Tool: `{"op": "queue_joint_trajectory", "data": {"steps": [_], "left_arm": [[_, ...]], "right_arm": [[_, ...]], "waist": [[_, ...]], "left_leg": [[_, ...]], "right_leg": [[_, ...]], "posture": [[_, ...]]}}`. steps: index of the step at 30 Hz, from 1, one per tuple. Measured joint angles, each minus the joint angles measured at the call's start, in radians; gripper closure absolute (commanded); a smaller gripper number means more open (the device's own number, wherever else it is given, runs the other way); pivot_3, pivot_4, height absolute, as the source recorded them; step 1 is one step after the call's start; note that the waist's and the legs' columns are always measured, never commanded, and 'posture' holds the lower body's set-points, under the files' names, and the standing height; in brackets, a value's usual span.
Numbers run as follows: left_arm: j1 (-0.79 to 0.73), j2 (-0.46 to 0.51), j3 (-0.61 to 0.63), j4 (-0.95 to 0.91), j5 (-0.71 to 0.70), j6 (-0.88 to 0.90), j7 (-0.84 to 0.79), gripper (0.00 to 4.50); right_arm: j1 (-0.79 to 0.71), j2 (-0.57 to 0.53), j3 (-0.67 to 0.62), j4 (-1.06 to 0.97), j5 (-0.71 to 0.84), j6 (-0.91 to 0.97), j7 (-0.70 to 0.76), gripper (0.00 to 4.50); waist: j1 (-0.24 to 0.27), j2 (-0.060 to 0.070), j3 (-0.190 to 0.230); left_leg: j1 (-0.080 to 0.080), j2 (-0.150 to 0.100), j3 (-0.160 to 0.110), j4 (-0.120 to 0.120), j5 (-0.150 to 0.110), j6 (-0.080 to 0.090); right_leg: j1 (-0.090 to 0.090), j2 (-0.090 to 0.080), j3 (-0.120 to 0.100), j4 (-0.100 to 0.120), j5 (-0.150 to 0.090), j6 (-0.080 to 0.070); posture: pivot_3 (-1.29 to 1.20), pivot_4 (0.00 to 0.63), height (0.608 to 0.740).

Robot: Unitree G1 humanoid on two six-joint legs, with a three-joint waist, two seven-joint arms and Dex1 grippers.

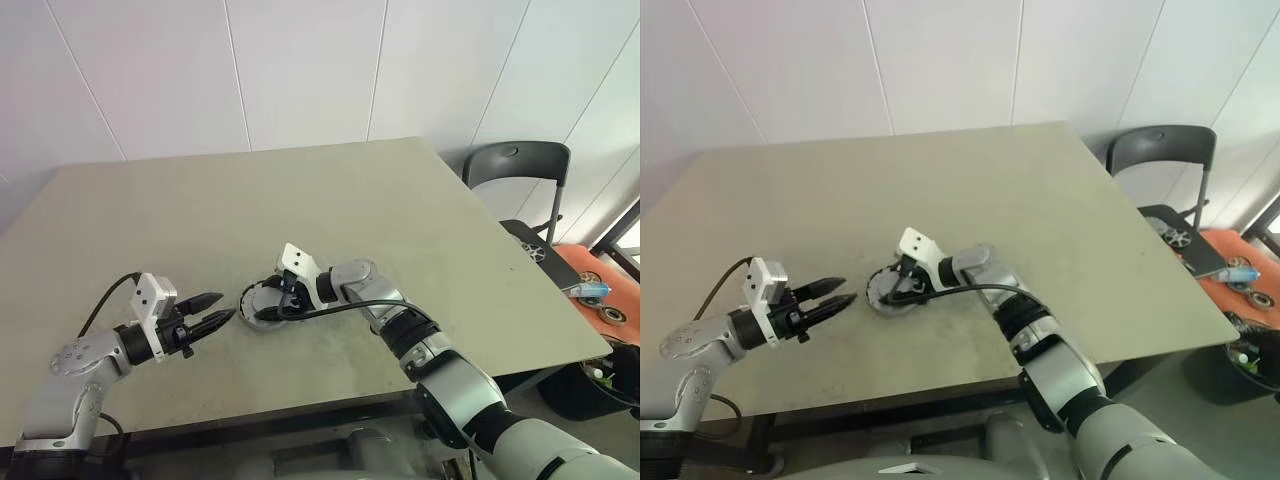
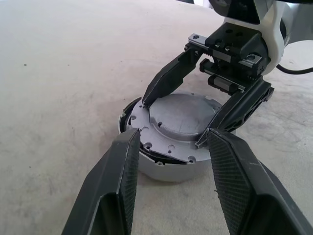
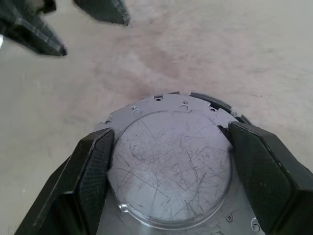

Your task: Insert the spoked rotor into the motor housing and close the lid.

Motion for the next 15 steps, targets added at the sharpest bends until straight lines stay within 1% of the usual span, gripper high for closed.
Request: {"op": "queue_joint_trajectory", "data": {"steps": [5,9,15], "left_arm": [[0.012,0.016,0.028,0.000,-0.010,0.000,-0.006,2.18],[0.024,0.011,0.029,0.001,-0.009,-0.004,-0.006,2.18],[0.027,-0.010,0.014,0.026,0.003,-0.033,-0.015,2.18]], "right_arm": [[-0.018,0.022,-0.069,0.024,0.050,0.090,-0.020,1.10],[-0.020,0.022,-0.065,0.029,0.039,0.083,-0.042,1.10],[-0.020,0.021,-0.027,0.030,-0.010,0.026,-0.053,1.10]], "waist": [[0.001,0.000,0.000],[0.001,0.000,0.000],[-0.001,0.000,0.000]], "left_leg": [[-0.001,0.000,0.000,0.000,0.000,0.000],[-0.001,0.000,0.000,0.000,0.000,0.000],[-0.001,0.000,0.000,0.000,0.000,0.000]], "right_leg": [[-0.001,0.000,0.000,0.000,0.000,0.000],[-0.001,0.000,0.000,-0.001,0.000,0.000],[-0.001,0.000,0.000,0.000,0.000,0.000]], "posture": [[0.00,0.000,0.740],[0.00,0.000,0.740],[0.00,0.000,0.740]]}}
